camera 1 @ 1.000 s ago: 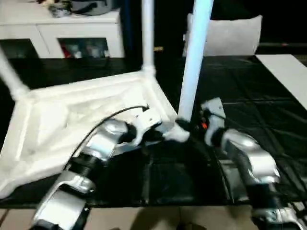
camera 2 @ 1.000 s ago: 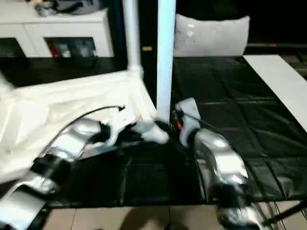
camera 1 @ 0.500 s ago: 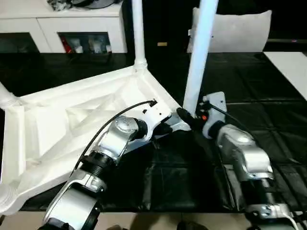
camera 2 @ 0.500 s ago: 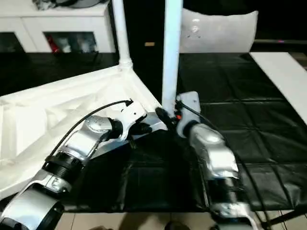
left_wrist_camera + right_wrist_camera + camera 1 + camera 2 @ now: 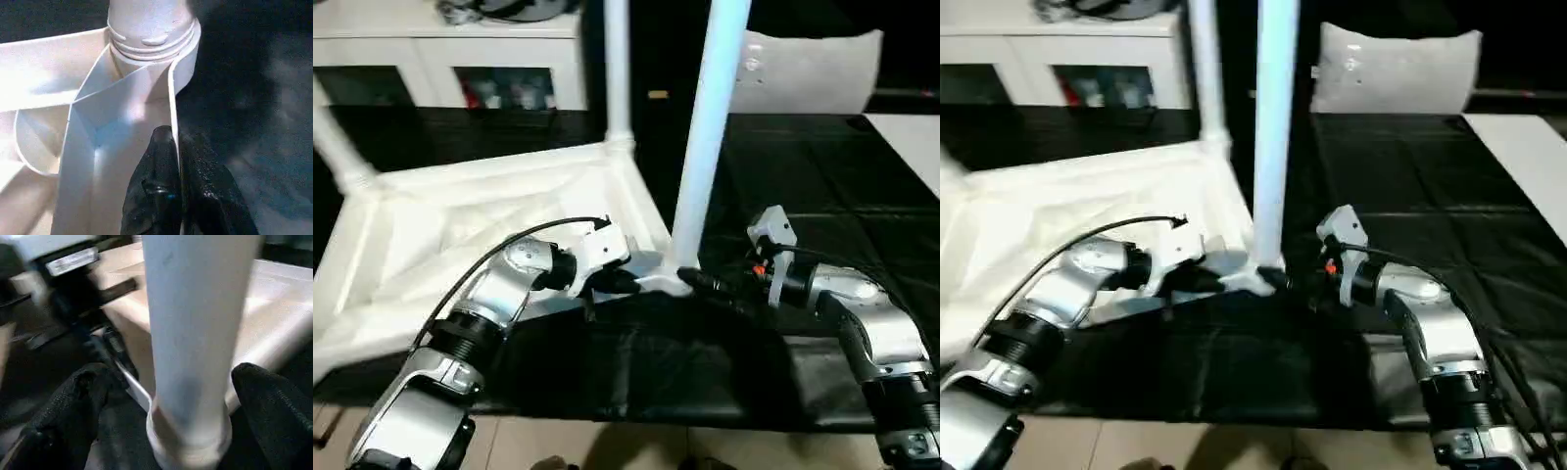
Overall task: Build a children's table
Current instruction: Rotate leg to tighten
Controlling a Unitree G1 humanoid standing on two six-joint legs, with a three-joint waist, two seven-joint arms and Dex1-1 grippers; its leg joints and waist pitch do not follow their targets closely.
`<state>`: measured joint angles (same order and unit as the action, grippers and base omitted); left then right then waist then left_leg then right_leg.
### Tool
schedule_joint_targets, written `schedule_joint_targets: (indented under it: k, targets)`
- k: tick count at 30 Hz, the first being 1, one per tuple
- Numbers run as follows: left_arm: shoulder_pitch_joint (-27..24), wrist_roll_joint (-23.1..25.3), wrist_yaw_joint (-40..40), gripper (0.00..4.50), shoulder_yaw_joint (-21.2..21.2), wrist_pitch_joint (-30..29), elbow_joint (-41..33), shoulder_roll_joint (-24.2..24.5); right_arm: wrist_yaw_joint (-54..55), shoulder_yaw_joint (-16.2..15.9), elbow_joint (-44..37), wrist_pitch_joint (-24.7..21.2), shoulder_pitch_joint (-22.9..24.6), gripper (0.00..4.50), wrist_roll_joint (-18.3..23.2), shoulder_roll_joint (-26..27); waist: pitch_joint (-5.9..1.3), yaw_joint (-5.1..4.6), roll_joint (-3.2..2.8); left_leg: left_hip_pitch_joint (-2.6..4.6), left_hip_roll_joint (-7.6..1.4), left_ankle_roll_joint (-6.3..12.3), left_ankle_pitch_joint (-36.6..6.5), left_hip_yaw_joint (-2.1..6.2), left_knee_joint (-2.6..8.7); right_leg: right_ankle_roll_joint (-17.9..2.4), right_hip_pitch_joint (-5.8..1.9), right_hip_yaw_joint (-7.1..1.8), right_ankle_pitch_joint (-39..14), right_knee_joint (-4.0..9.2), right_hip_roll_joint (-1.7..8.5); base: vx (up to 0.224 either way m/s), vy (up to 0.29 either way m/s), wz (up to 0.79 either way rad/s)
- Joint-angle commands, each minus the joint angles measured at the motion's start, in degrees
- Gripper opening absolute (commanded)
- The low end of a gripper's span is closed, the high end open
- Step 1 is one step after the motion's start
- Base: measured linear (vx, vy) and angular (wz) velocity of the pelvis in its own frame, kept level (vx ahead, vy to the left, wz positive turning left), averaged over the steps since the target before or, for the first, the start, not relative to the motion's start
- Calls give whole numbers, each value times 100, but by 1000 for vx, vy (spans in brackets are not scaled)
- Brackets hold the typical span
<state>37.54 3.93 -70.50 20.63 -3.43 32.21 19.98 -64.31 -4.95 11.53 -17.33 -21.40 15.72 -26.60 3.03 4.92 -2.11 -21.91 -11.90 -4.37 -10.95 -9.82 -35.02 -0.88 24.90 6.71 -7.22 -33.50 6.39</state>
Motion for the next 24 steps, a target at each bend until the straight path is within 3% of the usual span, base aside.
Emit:
schedule_joint_targets:
  k: [1, 9, 18, 24]
  targets:
    - [109, -174, -648, 0, 128, 533, -131, 161, -481, -102, -53, 131, 9, 413, 130, -160, -460, 32, 78, 109, -123, 479, -1111, -33, 398, -1038, -399, -260, -1871, 366, 197, 0, 0, 0]
    - [120, -221, -1155, 0, 243, 824, -118, 294, -1047, -287, -56, -85, 25, 361, 245, -281, -459, 126, 114, 92, -125, 391, -1162, -29, 414, -986, -395, -269, -2018, 359, 213, 0, 0, 0]
    - [179, -215, -1261, 0, 267, 1071, 42, 286, -1231, -385, 28, 10, 15, 274, 240, -328, -460, 130, 136, 67, -100, 362, -1117, -27, 409, -816, -403, -259, -2263, 391, 210, 0, 0, 0]
    - [186, -250, -1190, 0, 213, 1041, 139, 263, -1304, -446, -206, -266, 147, 228, 443, -317, -462, 134, 143, 66, -103, 394, -1078, -26, 409, -839, -401, -257, -2205, 389, 203, 0, 0, 0]
